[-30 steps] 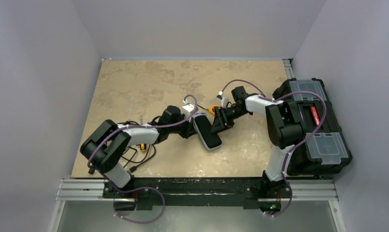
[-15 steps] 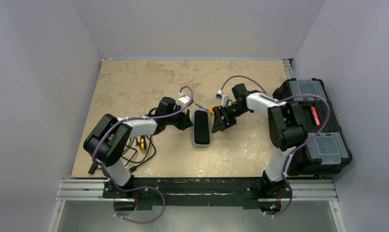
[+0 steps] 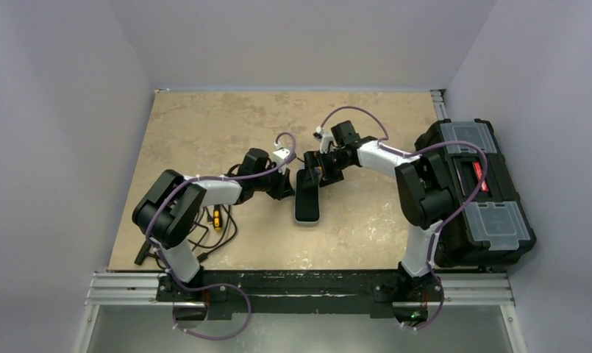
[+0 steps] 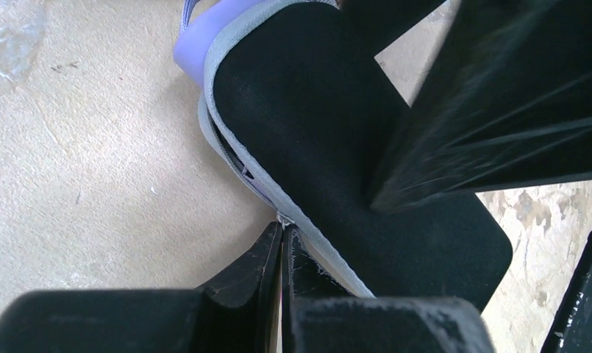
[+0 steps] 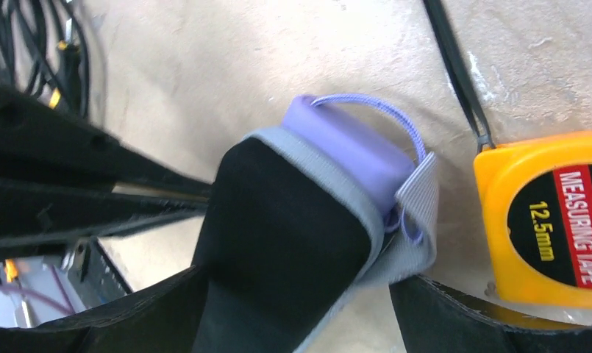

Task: Open the umbrella

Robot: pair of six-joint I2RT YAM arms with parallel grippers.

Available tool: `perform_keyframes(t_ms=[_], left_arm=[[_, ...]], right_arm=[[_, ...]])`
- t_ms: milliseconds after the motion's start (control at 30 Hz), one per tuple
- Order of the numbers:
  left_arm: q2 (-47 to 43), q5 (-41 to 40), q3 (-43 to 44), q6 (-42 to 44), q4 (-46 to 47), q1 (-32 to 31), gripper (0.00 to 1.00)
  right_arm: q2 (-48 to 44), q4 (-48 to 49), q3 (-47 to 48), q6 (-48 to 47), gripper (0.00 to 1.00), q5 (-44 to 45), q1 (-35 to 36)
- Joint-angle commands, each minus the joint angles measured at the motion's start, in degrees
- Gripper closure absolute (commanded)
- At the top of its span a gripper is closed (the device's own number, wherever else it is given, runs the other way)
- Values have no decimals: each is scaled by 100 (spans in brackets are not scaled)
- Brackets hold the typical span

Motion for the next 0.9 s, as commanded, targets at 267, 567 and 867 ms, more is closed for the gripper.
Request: perform_keyframes(t_ms=[267, 567, 867], left_arm=[[-663, 523, -619, -108, 86, 6, 100], [-1282, 615, -1258, -898, -70, -128, 100], [-1831, 371, -1561, -1386, -36, -466, 100]], right_arm=[[371, 1113, -363, 1489, 60, 965, -72], [156, 1783, -789, 2163, 100, 838, -451], [-399, 2577, -1367, 3380, 100, 1768, -467]])
